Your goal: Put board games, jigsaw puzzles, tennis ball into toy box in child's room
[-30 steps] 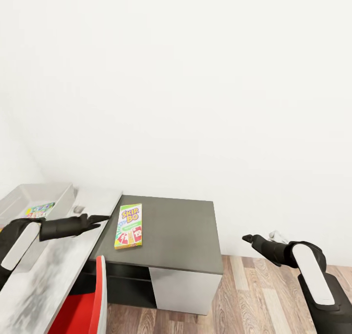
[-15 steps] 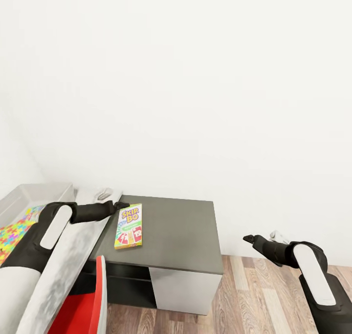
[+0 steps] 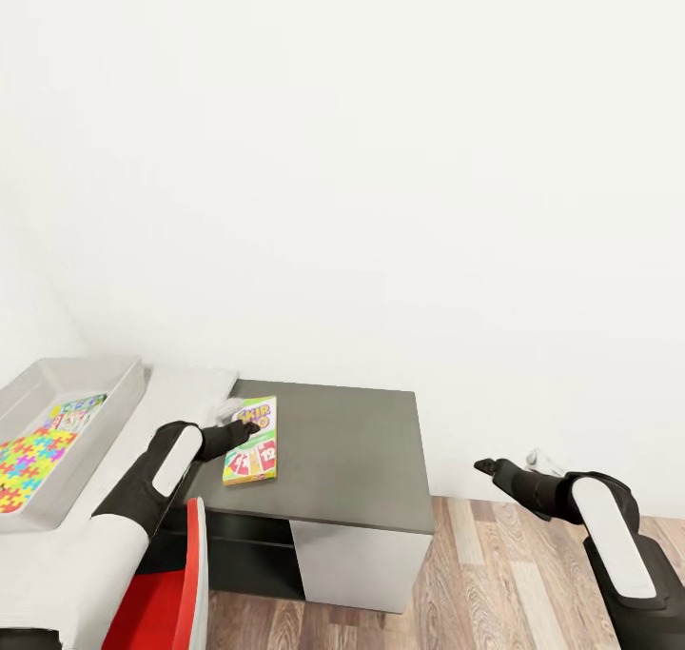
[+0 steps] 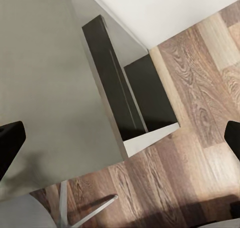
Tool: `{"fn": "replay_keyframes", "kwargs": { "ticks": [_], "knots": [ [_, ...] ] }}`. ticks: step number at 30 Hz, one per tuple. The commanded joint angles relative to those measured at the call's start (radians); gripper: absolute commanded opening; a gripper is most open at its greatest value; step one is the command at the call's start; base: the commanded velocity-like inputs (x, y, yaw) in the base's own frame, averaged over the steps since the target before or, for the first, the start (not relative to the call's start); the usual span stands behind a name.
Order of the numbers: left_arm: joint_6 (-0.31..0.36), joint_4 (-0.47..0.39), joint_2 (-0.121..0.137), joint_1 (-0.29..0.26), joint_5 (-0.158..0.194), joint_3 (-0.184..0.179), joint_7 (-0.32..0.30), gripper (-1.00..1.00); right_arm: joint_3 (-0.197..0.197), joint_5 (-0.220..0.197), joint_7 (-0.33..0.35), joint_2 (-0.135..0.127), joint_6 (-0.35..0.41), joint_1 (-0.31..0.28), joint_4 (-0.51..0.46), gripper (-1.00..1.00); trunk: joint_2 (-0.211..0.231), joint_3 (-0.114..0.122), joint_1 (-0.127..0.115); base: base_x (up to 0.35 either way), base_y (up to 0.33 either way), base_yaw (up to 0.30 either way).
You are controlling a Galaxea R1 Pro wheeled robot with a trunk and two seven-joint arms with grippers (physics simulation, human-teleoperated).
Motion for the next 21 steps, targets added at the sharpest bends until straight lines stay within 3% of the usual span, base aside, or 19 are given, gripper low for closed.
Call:
{"fn": "replay_keyframes", "kwargs": {
  "ticks": [1,5,8,10,11,13,15,17,21],
  "knots": [
    [-0.007,0.002,0.000,-0.001,0.007,-0.008,0.013,1.00,0.000,-0.010,-0.010,0.000,0.002,-0.001,-0.001,1.00,-0.002,-0.002,0.001,0.000,0.000,0.000],
    [-0.001,-0.002,-0.006,-0.002,-0.003,-0.019,0.031,1.00,0.000,-0.010,-0.012,0.003,0.002,-0.001,-0.001,1.00,-0.002,-0.002,0.001,0.000,0.000,0.000],
    [0.006,-0.004,-0.012,-0.002,-0.006,-0.025,0.079,1.00,0.001,-0.009,-0.013,0.004,0.001,-0.001,0.000,1.00,-0.002,-0.002,0.001,0.000,0.000,0.000],
    [0.005,-0.008,-0.029,-0.002,-0.010,-0.029,0.133,1.00,0.002,-0.009,-0.013,0.001,0.001,0.000,0.000,1.00,-0.002,-0.002,0.001,0.000,0.000,0.000],
    [0.002,-0.011,-0.052,-0.002,-0.012,-0.058,0.174,1.00,0.003,0.018,-0.013,0.001,0.001,0.001,0.009,1.00,-0.002,-0.002,0.001,0.000,0.000,0.000],
    [0.001,-0.014,-0.058,-0.002,-0.014,-0.091,0.184,1.00,0.017,0.071,-0.014,0.008,0.001,0.001,0.019,1.00,-0.002,-0.002,0.001,0.000,0.000,0.000],
    [0.000,-0.023,-0.061,-0.002,-0.016,-0.128,0.191,1.00,0.056,0.175,-0.012,0.012,-0.005,0.001,0.042,1.00,-0.002,-0.002,0.001,0.000,0.000,0.000],
    [-0.001,-0.033,-0.063,-0.002,-0.016,-0.143,0.193,1.00,0.076,0.240,-0.011,0.014,-0.031,0.001,0.060,1.00,-0.002,-0.002,0.001,0.000,0.000,0.000],
    [-0.002,-0.046,-0.064,-0.002,-0.017,-0.154,0.195,1.00,0.090,0.296,0.003,0.006,-0.150,-0.006,0.155,1.00,-0.002,-0.002,0.001,0.000,0.000,0.000]
  ]
}}
